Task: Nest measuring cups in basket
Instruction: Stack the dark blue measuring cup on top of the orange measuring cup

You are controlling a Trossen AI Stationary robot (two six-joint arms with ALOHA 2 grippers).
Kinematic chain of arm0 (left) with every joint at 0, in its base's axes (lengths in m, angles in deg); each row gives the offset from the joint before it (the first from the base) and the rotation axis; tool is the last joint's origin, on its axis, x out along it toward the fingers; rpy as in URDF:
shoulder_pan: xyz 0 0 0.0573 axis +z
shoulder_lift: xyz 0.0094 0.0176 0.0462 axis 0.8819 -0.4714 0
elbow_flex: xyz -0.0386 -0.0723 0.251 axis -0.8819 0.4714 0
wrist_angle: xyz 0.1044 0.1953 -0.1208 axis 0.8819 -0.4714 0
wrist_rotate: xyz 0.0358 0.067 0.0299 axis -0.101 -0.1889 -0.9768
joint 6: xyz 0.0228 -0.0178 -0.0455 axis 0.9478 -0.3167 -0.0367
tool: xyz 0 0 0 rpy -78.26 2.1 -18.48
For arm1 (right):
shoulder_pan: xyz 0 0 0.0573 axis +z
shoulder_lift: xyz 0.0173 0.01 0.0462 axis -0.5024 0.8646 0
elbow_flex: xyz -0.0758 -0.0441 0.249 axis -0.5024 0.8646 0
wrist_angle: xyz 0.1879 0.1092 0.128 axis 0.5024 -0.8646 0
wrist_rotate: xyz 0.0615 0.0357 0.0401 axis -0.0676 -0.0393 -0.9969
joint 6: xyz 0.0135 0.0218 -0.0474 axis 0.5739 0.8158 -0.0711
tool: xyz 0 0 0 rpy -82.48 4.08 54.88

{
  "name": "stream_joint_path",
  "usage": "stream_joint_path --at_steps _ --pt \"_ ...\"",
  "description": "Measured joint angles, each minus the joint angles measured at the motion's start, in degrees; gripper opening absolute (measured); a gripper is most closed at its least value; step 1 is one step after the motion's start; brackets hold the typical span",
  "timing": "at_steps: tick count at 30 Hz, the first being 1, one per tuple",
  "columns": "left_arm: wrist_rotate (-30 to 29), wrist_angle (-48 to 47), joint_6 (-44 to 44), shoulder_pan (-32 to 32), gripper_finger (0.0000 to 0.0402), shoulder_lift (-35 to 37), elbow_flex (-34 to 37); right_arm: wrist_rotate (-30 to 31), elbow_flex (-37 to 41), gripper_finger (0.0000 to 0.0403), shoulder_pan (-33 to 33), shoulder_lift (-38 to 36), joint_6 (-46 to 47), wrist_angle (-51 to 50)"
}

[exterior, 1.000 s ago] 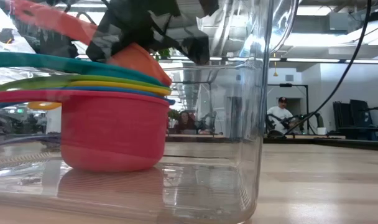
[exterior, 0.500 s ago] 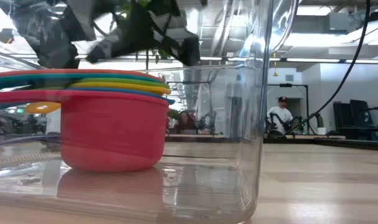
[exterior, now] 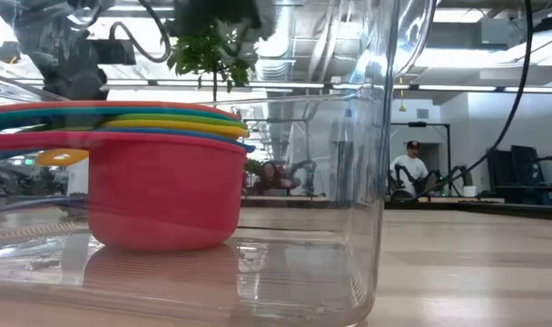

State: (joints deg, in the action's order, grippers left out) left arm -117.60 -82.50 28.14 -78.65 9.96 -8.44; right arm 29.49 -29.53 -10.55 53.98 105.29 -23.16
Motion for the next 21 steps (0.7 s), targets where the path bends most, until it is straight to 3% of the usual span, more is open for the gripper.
stream_joint_path --at_steps 5,10,17,21 --pt "0.2 -0.7 -1.2 0.0 0.0 0.0 0.0 2.1 -2.7 0.013 -2.6 -0.2 -4.0 -22.8" --pt "0.9 0.6 -2.2 0.0 0.0 0.0 0.0 10.1 -2.4 0.0112 -5.6 -0.1 -7.8 -42.4" --pt "7.4 2.7 -5.3 0.0 0.0001 0.0 0.0 14.2 5.4 0.0101 -10.9 -1.5 -9.5 -45.7" --pt "10.2 2.5 -5.7 0.0 0.002 0.0 0.0 16.0 14.9 0.0101 -13.5 -3.8 -8.5 -44.9"
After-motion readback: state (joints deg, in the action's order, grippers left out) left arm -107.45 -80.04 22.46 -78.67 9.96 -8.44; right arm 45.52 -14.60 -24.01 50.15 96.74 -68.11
